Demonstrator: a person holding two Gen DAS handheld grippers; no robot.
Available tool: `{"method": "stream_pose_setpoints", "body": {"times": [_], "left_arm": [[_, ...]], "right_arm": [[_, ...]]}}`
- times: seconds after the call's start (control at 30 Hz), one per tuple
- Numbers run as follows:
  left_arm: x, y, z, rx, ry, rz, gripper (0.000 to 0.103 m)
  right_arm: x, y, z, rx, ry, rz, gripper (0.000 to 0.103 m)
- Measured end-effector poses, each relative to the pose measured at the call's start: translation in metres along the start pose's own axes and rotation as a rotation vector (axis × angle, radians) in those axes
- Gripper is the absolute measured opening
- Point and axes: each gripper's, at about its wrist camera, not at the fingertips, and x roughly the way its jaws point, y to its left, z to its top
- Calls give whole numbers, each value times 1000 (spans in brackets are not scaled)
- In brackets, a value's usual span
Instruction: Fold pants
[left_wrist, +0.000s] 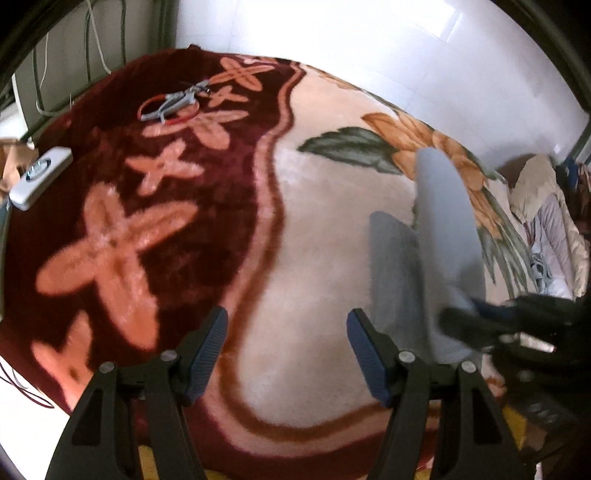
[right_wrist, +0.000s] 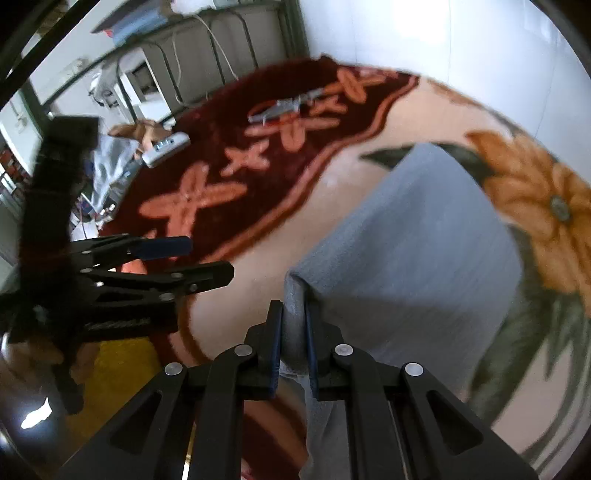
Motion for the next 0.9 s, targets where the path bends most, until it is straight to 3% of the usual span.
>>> {"method": "stream_pose_setpoints", "body": {"times": [0.2, 0.4, 0.53, 0.7, 0.8, 0.9], "left_arm": [[4, 10, -7, -18, 3, -1, 70], [0, 10, -1, -38, -20, -21, 70], [-5, -2, 3, -44, -37, -57, 70], [3, -29, 2, -27, 0, -112, 70], [15, -46, -9, 45, 75, -76, 70], [29, -52, -23, 125, 131, 34, 70]], "right_arm": [[27, 6, -6, 49, 55, -5, 17], [-10, 19, -14, 21, -9, 2, 32], [-34, 7, -36, 34, -40, -53, 33], [-35, -26, -62, 125, -2, -161, 34], [-33, -41, -76, 172, 13, -168, 34], [-22, -49, -90, 179, 60, -201, 34]]}}
